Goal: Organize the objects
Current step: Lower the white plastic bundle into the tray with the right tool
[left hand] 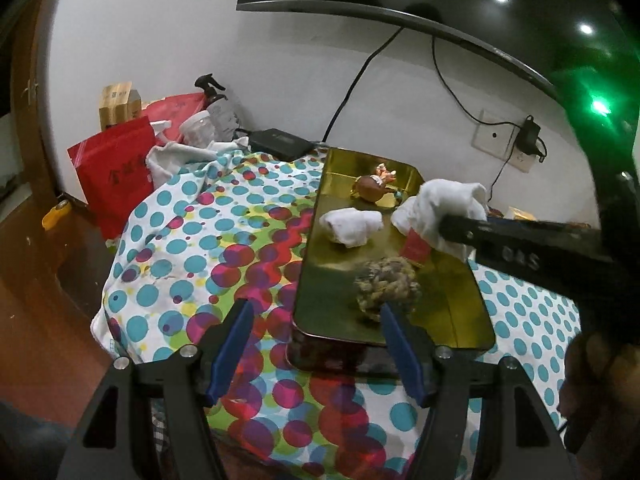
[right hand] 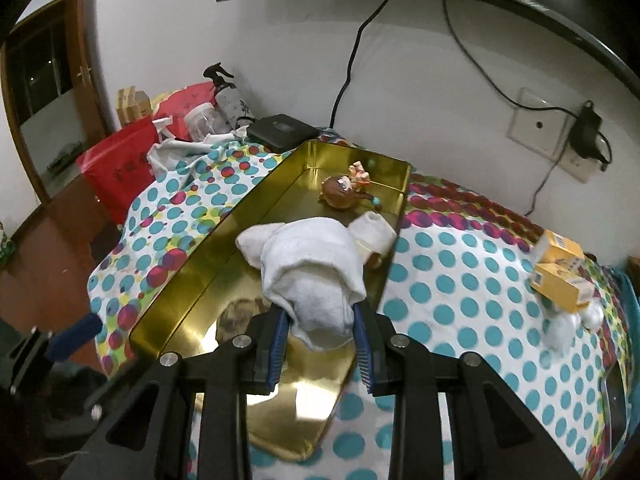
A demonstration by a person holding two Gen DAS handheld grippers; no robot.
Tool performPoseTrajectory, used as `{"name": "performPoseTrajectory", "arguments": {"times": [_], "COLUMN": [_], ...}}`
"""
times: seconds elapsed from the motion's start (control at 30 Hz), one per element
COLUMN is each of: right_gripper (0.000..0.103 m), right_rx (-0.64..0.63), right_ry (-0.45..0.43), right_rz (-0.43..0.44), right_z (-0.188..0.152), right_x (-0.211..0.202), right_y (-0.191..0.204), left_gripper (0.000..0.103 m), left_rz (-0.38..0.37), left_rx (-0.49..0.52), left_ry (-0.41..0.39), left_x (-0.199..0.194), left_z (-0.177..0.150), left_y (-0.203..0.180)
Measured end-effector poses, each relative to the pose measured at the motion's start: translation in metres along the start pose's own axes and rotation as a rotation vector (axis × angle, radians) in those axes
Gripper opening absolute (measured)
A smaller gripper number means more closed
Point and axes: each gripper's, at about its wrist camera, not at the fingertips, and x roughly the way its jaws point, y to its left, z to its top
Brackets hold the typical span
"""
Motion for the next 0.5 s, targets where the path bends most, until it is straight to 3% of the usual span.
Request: {"name": "performPoseTrajectory", "arguments": {"times": [0.3,0.37,0.43,0.5], "right_gripper": [0.033,0.04,0.067,0.068], "right_rx": [-0.027,-0.027,-0.023,-0.009], "right_ry": [0.039,0.041,0.028,0.008], "right_rz": [-0.013,-0.014,-0.021,-0.017], "right_z": [0.013,0.013,0.013,0.013], "right_x": [0.028,0.03,0.029,0.023], "right_y": [0.013,0.015,0.015,0.012], "left_gripper": [0.068,0.068,0.068,0.068], "left_rz": [-0.012,-0.012,-0.012,-0.01], "left_rx": [-0.039,-0.039,-0.035,-0.029], "left_ry": [0.016,0.018,0.019,0.019], "left_x": [0.01,0.011,0.011,0.011], "left_z": [0.001,0.001,0.001,0.0], "left_y": [0.012,0.012,0.011,0.009]}}
